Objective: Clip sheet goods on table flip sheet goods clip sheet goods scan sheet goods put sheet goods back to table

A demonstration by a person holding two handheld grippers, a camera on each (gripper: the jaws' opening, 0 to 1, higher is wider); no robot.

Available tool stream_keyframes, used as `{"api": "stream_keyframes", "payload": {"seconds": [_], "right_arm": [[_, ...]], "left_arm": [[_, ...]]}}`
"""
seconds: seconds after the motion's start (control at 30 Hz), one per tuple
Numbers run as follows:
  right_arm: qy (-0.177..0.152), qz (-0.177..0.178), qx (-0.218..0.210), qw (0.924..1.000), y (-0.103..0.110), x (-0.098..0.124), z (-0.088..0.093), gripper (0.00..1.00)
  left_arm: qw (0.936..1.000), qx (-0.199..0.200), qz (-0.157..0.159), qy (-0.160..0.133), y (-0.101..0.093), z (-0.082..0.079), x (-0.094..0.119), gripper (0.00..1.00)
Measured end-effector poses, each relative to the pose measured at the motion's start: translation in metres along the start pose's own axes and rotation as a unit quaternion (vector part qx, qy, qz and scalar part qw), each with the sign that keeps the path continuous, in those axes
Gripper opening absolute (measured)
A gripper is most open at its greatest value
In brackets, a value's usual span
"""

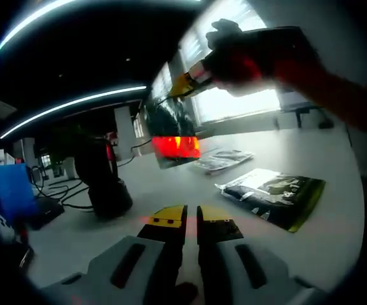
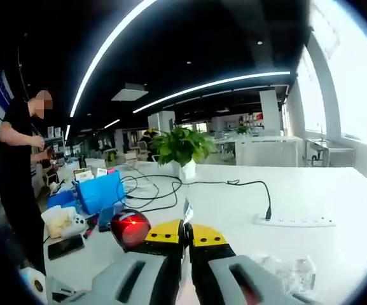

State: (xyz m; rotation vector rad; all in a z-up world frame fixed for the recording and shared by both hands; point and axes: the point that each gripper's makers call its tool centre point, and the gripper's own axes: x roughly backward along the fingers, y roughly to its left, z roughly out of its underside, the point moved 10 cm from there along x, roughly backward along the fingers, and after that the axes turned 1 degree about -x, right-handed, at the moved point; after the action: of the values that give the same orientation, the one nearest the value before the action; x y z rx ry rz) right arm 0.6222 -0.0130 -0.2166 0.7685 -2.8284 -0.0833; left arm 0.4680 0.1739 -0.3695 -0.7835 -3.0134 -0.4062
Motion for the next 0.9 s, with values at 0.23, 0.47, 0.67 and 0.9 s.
{"api": "stream_keyframes", "payload": {"seconds": [0.23,0.47,0.67,0.9], "right_arm": [[0.002,-0.005,0.012,0.9999,0.0,0.005,-0.002,0.0],[0.0,-0.006,0.028,0.9996,-0.009,0.013,-0.008,0.0],[0.002,-0.008,0.039,0.9992,-0.02,0.021,-0.009,0.0],[0.007,-0.006,0.054,0.9985,-0.036,0.033,-0.014,0.0]], "left_arm": [[1.0,0.0,0.0,0.001,0.0,0.0,-0.001,0.0],[1.0,-0.002,0.0,0.001,0.0,0.001,-0.001,0.0],[1.0,-0.003,0.001,0.001,-0.001,0.001,-0.001,0.0],[1.0,-0.004,0.001,0.002,-0.001,0.001,-0.001,0.0]]}}
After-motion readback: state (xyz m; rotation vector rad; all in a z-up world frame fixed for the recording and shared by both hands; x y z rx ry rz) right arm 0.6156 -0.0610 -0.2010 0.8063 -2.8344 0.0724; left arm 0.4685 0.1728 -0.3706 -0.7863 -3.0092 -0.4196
